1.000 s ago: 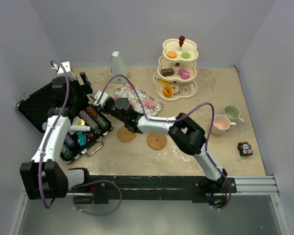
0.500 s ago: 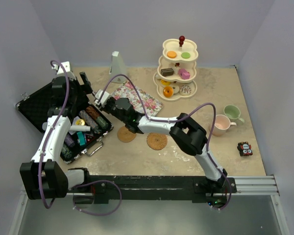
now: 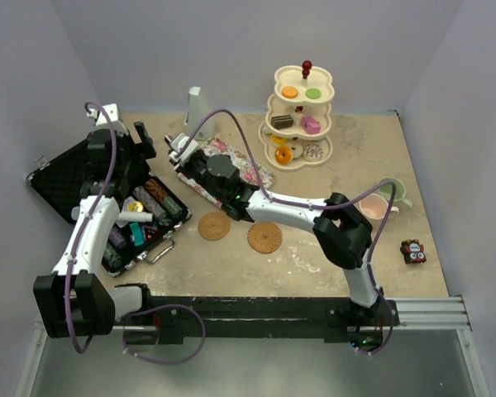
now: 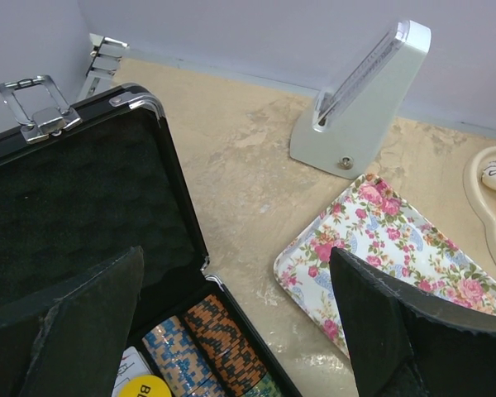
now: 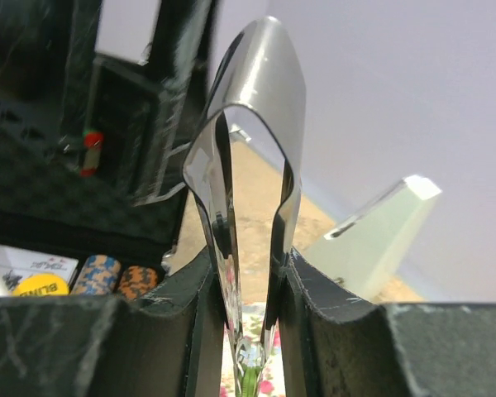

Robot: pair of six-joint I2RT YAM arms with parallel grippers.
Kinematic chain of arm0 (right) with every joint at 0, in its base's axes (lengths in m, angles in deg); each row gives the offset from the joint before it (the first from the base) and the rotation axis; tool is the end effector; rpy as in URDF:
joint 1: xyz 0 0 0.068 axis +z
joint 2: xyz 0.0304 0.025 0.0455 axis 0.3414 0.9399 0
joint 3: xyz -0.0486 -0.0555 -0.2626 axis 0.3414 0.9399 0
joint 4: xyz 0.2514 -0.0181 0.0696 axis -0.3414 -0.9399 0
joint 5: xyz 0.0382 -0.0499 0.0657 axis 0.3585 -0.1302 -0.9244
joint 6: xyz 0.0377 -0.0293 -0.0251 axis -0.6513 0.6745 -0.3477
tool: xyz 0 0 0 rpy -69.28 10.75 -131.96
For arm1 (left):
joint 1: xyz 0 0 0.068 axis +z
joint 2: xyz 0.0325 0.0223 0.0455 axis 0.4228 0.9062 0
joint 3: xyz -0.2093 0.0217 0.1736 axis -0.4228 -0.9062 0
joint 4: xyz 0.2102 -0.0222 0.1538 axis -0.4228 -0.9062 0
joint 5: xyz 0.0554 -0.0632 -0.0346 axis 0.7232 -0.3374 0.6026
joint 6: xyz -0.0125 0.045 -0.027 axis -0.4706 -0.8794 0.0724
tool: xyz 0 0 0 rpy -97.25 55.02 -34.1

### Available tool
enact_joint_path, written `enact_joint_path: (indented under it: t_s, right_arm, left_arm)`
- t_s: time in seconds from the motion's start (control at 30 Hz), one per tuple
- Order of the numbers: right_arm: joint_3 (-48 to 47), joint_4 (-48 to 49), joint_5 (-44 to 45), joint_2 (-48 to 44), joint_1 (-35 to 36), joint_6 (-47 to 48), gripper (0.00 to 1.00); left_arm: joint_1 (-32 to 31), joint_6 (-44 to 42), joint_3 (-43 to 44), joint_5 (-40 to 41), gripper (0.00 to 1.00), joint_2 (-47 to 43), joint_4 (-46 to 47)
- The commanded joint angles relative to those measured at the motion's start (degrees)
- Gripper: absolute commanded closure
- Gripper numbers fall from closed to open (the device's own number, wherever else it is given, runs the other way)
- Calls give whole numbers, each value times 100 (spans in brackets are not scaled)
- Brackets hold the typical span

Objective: Serve the afternoon tea

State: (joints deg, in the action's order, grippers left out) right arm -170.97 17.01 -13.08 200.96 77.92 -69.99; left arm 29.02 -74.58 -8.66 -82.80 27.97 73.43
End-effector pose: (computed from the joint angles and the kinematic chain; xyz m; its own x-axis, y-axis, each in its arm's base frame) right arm 0.2664 0.4127 0.3061 0.3103 -0.0808 -0.9472 -0.6661 0.6924 -0.2773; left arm 0.2825 0.0210 0.3338 -0.2469 -0.2429 -0.9381 -0.1631 0.9647 -0.2069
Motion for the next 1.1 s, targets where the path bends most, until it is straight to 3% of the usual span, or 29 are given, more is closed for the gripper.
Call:
enact_joint_path:
  t_s: [0.0, 0.23, 0.57, 1.07]
  right_arm:
    - [72, 344, 460, -1111, -424, 247, 90]
    - [-252, 274, 714, -2035, -1285, 722, 89]
    - [-1113, 317, 1022, -1886, -2498, 846, 89]
    - [-1166, 335, 900, -1720, -3624, 161, 88]
  left_arm:
    - [12, 105, -57, 265, 2, -361, 237]
    - [12, 17, -207, 512, 2, -714, 597]
    - [12, 34, -163, 371, 2, -564, 544]
    - [12, 34, -119, 310, 2, -538, 518]
